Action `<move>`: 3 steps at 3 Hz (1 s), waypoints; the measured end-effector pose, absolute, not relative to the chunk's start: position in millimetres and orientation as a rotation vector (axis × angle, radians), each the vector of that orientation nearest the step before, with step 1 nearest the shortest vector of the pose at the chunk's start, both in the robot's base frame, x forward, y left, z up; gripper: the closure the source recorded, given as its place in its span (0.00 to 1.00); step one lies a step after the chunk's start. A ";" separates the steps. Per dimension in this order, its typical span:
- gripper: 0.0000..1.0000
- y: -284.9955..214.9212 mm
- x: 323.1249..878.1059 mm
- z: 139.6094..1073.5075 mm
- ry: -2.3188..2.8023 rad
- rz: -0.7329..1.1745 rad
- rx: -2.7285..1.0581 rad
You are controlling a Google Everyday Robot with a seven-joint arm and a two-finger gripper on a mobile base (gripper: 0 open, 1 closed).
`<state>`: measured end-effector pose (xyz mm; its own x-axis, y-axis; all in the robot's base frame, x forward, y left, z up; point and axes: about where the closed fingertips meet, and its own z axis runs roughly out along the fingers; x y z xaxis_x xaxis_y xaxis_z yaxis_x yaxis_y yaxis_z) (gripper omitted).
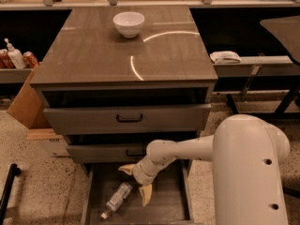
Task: Pick blue plastic bottle from bottom drawer and place on counter
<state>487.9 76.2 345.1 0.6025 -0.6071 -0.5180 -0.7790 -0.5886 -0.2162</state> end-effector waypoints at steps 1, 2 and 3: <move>0.00 82.1 487.7 321.2 1.096 0.554 -2.407; 0.00 91.4 488.6 291.9 1.081 0.532 -2.373; 0.00 102.3 493.9 271.5 1.088 0.491 -2.333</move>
Offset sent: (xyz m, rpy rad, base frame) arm 0.0084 0.0257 -0.0865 0.0834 -0.0744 -0.0336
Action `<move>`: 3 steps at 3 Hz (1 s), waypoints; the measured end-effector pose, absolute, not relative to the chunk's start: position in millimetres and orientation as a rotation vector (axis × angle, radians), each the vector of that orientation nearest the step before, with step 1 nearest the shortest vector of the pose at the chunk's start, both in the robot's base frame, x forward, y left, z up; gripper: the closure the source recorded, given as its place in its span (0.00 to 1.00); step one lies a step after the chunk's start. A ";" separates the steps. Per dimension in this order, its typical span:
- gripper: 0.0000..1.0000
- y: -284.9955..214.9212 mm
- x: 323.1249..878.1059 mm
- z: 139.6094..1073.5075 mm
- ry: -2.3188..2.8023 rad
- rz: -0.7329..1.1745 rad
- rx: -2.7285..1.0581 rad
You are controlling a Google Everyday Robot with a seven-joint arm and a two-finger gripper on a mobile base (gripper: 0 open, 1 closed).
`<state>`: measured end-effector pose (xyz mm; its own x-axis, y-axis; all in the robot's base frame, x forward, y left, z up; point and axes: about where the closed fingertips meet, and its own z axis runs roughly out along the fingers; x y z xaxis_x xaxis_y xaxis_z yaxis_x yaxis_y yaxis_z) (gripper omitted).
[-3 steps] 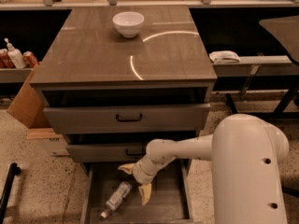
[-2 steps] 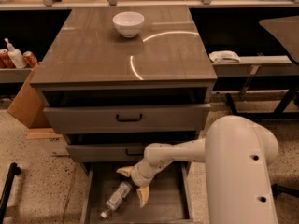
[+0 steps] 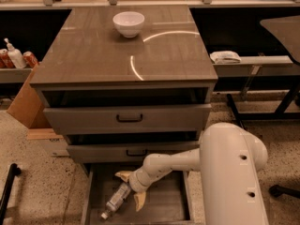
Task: Pick blue plastic bottle from bottom drawer and place on counter
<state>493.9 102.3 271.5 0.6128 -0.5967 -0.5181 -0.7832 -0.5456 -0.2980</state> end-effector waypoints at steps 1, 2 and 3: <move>0.00 115.9 498.9 254.9 1.079 0.499 -2.292; 0.00 126.8 502.5 235.3 1.062 0.541 -2.233; 0.00 134.6 505.1 212.4 1.035 0.573 -2.210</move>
Offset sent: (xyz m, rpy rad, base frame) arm 0.0172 0.0337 -0.0593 0.1783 0.0226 -0.0217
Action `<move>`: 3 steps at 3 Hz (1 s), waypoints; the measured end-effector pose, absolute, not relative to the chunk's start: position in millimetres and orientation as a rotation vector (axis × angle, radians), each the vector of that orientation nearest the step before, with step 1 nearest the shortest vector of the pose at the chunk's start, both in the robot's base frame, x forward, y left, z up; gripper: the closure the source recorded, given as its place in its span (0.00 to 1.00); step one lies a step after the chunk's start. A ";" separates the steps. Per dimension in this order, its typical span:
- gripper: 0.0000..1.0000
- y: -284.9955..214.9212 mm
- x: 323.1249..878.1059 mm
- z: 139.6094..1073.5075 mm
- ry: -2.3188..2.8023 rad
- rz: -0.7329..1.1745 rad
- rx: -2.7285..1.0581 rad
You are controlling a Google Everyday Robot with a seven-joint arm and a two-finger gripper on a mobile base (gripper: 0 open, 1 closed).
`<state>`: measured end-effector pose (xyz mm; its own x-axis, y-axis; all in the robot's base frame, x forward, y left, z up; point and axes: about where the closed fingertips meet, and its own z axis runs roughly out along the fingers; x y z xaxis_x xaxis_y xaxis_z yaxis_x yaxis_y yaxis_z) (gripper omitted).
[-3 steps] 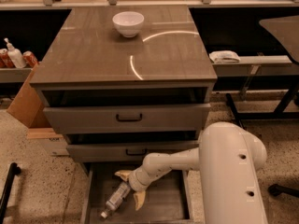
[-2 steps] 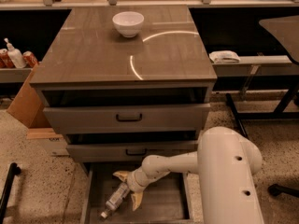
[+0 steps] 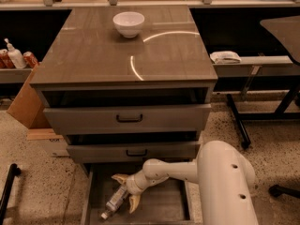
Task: Pick blue plastic bottle from bottom drawer and place on counter
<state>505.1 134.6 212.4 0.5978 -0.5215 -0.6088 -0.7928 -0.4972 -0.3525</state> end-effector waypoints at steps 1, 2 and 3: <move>0.00 134.7 505.1 212.3 1.035 0.574 -2.210; 0.00 135.4 505.5 203.1 1.047 0.620 -2.194; 0.00 134.4 504.3 189.5 1.077 0.661 -2.172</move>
Offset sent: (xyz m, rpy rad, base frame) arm 0.0054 -0.0008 -0.0198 0.0334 0.0787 -0.0050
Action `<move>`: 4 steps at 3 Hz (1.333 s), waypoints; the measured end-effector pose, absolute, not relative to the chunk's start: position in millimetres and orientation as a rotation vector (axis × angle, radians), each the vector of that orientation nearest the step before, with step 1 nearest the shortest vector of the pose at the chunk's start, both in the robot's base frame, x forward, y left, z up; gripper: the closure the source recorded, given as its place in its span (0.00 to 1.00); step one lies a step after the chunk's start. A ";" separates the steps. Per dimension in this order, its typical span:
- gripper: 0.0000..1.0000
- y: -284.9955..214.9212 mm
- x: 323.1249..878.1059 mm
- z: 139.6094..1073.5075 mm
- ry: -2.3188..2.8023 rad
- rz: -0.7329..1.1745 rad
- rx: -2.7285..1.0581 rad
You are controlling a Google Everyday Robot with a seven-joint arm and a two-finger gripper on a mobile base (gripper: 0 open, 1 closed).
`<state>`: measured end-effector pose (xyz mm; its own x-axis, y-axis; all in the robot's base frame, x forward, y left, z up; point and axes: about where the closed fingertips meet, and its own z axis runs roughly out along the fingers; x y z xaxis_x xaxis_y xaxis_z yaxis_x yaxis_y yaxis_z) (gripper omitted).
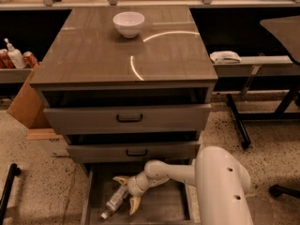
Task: Pick blue plastic bottle from bottom drawer and place on counter
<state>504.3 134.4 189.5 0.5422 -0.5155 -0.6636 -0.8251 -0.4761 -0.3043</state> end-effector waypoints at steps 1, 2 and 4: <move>0.00 135.4 502.5 177.3 1.111 0.679 -2.166; 0.00 140.4 502.1 164.1 1.157 0.692 -2.169; 0.00 147.7 505.5 139.2 1.242 0.714 -2.179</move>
Offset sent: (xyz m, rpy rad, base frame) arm 0.0019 0.0096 -0.0387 -0.0626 0.0777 -0.0627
